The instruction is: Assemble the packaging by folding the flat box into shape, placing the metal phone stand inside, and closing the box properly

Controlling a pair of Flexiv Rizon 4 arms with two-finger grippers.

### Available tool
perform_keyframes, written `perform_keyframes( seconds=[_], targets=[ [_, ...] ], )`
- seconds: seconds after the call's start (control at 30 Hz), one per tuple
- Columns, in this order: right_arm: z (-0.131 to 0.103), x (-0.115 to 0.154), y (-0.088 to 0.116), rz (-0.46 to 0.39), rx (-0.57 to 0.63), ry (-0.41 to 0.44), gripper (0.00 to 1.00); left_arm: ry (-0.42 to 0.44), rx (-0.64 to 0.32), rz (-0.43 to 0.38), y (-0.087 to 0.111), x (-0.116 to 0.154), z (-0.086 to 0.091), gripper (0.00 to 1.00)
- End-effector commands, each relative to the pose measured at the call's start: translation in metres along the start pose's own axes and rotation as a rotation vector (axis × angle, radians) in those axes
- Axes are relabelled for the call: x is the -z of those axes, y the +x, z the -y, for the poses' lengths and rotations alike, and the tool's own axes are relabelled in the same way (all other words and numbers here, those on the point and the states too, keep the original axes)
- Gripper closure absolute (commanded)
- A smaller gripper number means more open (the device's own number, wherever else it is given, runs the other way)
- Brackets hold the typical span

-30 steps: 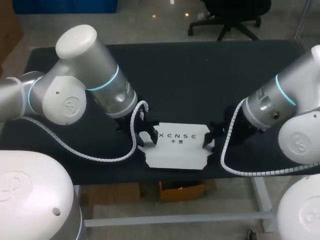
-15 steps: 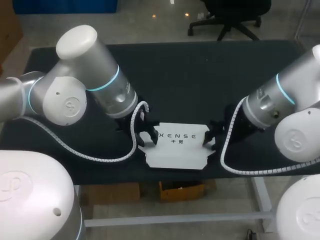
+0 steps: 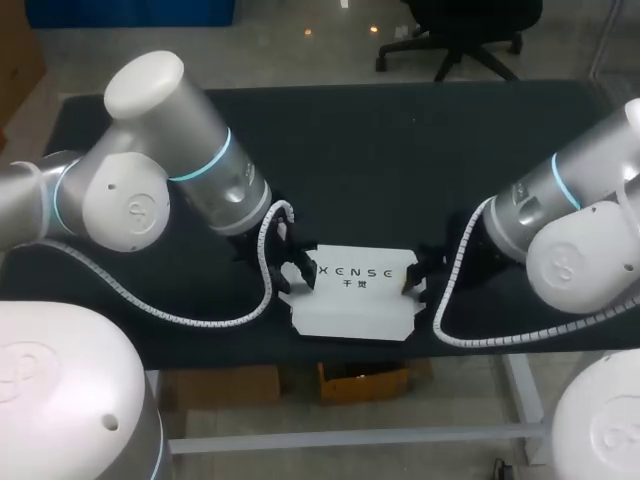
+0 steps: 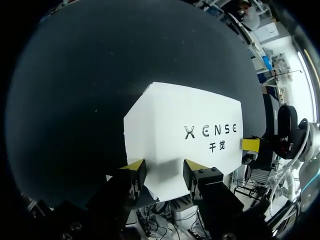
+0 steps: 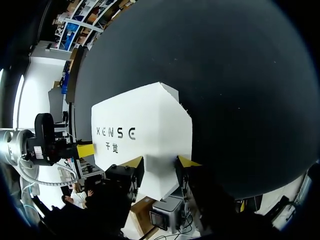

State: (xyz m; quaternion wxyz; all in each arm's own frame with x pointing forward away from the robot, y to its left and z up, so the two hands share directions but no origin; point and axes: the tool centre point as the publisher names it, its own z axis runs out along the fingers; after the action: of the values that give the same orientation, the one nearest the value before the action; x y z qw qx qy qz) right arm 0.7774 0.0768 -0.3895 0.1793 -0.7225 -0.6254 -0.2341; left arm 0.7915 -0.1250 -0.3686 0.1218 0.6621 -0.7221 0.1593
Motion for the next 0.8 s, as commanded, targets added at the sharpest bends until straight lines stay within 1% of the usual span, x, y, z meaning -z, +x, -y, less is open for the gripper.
perform_keyframes(
  seconds=[0.03, 0.47, 0.8],
  targets=[
    [0.0011, -0.0032, -0.0071, -0.036, 0.003, -0.002, 0.61, 0.0, -0.001, -0.023, -0.0036, -0.0044, -0.0008, 0.51],
    [0.0012, -0.0036, -0.0047, -0.058, 0.018, -0.011, 0.61, -0.007, 0.021, -0.073, -0.0081, -0.0055, -0.0024, 0.51],
    [-0.0001, -0.0045, -0.0015, -0.082, 0.04, -0.027, 0.62, -0.013, 0.012, -0.107, -0.0081, -0.0099, -0.0014, 0.52]
  ],
)
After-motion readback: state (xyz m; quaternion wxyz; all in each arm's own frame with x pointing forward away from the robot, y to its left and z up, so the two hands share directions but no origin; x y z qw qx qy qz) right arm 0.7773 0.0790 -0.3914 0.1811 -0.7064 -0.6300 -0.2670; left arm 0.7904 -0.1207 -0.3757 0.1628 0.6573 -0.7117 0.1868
